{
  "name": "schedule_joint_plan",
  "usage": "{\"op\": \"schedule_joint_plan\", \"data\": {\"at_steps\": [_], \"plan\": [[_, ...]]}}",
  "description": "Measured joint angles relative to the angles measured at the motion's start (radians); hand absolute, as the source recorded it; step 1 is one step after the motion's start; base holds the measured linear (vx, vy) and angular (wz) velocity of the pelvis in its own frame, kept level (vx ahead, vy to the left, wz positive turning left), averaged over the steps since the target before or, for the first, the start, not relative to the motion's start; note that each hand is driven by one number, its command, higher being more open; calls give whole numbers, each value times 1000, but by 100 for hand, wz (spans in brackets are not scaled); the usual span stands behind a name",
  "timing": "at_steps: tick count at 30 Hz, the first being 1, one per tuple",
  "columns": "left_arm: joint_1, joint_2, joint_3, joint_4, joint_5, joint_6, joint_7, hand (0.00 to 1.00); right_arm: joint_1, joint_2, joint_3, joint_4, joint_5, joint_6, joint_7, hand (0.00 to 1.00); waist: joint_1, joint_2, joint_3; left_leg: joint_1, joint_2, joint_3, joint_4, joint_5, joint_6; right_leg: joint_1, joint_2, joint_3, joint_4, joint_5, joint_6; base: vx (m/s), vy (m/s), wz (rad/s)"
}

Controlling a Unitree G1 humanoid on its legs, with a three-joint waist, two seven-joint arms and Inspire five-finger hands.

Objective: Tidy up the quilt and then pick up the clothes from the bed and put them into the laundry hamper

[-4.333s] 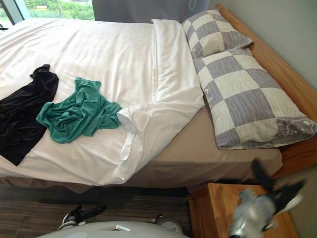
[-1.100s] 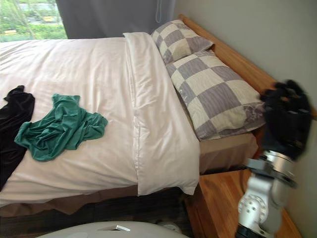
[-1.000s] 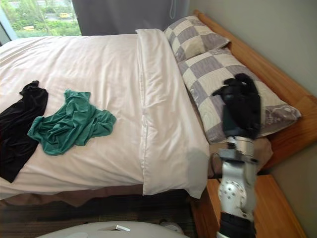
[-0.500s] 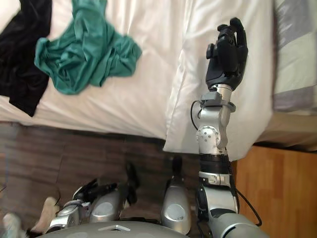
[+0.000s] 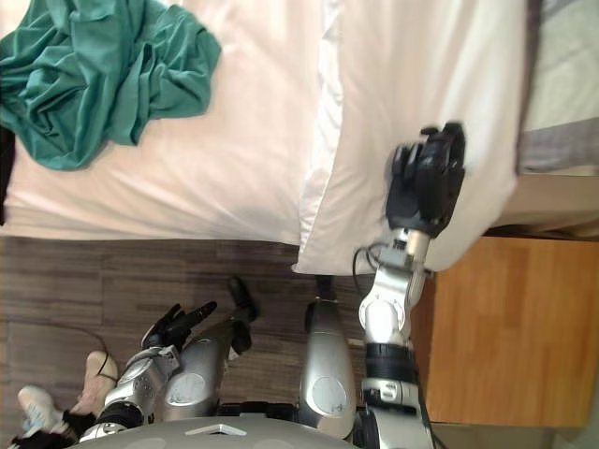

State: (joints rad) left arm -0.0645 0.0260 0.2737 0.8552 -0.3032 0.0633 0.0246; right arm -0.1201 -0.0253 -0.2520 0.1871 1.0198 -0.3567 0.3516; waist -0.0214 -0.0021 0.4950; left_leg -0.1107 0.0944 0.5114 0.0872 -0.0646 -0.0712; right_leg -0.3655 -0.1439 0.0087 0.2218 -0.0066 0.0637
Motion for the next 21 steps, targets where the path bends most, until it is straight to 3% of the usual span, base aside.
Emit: {"op": "schedule_joint_plan", "data": {"at_steps": [1, 3, 5, 6, 10, 11, 12, 15, 16, 18, 19, 21], "plan": [[0, 1, 17, 1, 0, 9, 1, 100, 25, 8, -16, 28, -4, 15, 11, 0, -6, -9, -6, 18, 3, 9, 4, -5, -2, 17, 2, -1, -1, -1, 1, 34, 17, -31], [-2, -14, 57, 16, 3, 32, 5, 100, 116, 39, -141, 266, -30, 76, 44, 0, -18, -39, -80, 58, 9, 43, 11, -20, -5, 64, 8, 2, -25, -5, 3, 47, 17, -21], [-6, -37, 60, 21, 2, 55, 5, 100, 200, 41, -231, 471, -41, 120, 32, 0, -22, -38, -140, 97, 22, 65, 4, -36, -14, 102, 11, -1, -37, -12, 4, 80, 17, -16], [-5, -55, 70, 23, 4, 73, 3, 100, 268, 46, -273, 554, -76, 133, 24, 100, -30, -31, -175, 127, 21, 76, -14, -37, -16, 124, 15, -1, -41, -16, -1, 86, 21, -18], [4, -83, 98, 61, 90, 105, -15, 100, 445, 67, -288, 633, -288, 133, -14, 100, -62, -12, -270, 220, 24, 112, -75, -41, -24, 196, 36, 5, -67, -23, -1, 28, 11, -20], [23, -87, 105, 58, 166, 112, -23, 100, 492, 76, -283, 663, -458, 129, -54, 100, -70, -11, -315, 243, 29, 111, -93, -46, -31, 212, 42, -8, -57, -40, -3, -5, -21, 10], [31, -88, 106, 57, 198, 112, -26, 100, 501, 79, -275, 675, -510, 127, -65, 100, -69, -15, -330, 245, 30, 108, -91, -47, -32, 211, 41, -14, -41, -52, -9, 5, -35, 18], [108, -82, 99, 37, 290, 114, -2, 100, 504, 89, -157, 676, -766, 89, -126, 100, -61, -34, -355, 287, 31, 105, -40, -93, -43, 192, 15, -32, 136, -154, -24, -11, -54, 12], [128, -65, 84, 31, 301, 118, 31, 100, 487, 88, -100, 670, -838, 74, -156, 100, -60, -51, -370, 291, 33, 97, 5, -116, -49, 189, -2, -43, 191, -192, -23, 31, -89, 12], [148, -53, 64, 27, 268, 93, 86, 100, 449, 56, -64, 666, -890, 66, -173, 100, -53, -34, -370, 281, 65, 82, 112, -172, -56, 209, -1, -55, 215, -218, -22, 29, -62, 11], [157, -51, 57, 28, 226, 84, 116, 100, 430, 29, -29, 652, -896, 67, -173, 100, -41, -10, -373, 256, 101, 75, 215, -210, -55, 219, 12, -65, 216, -234, -27, 32, -21, 22], [163, -47, 65, 24, 140, 67, 148, 100, 408, -4, 21, 646, -893, 81, -179, 100, -36, 3, -366, 148, 176, 14, 488, -223, -45, 251, 6, -86, 216, -244, -18, 38, -20, 33]]}}
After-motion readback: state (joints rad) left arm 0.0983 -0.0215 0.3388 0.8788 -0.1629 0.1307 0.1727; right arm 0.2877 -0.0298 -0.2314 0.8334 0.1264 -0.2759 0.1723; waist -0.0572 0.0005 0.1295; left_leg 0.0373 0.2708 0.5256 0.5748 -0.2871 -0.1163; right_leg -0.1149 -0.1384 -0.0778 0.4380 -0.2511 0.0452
